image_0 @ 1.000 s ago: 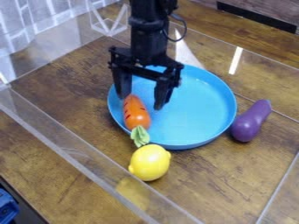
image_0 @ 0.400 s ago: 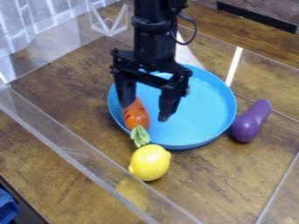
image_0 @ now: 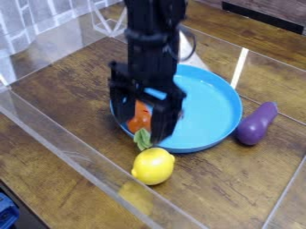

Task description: Remove the carrot from the blue tray and put it on the table

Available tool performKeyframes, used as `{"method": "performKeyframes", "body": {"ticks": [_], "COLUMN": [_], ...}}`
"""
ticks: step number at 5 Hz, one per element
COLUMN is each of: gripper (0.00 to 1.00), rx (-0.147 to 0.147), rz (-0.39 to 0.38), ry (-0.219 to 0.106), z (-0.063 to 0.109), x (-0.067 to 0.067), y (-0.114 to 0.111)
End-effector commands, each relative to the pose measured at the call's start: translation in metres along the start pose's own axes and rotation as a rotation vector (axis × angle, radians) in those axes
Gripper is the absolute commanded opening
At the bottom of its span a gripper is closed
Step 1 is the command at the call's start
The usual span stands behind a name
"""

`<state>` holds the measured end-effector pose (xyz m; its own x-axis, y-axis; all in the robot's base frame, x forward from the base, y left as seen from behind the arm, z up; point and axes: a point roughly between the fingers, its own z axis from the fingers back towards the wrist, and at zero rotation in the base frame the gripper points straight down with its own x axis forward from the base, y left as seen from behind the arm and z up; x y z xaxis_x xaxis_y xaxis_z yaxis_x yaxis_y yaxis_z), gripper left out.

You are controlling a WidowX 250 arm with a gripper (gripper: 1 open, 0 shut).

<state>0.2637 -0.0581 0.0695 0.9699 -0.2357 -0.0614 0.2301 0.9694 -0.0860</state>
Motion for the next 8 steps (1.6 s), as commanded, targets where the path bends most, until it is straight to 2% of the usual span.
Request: {"method": "performKeyframes", "body": {"ticks": [1,3,4,5,8], "gripper": [1.0,1.0,1.0,0.0,0.0], "rx": [0.01,0.018,0.025,0.032,0.035], "rz": [-0.112,-0.124,-0.156,-0.183,-0.134], "ry": [-0.058,-0.064,-0.056,-0.058,-0.055], "z": [0.002,-0.025,-0.044,-0.045,-0.049], "x": [0.001,0.001,0.002,0.002,0.003], "y": [-0.007,-0.017,-0.018,-0.016,-0.006]}}
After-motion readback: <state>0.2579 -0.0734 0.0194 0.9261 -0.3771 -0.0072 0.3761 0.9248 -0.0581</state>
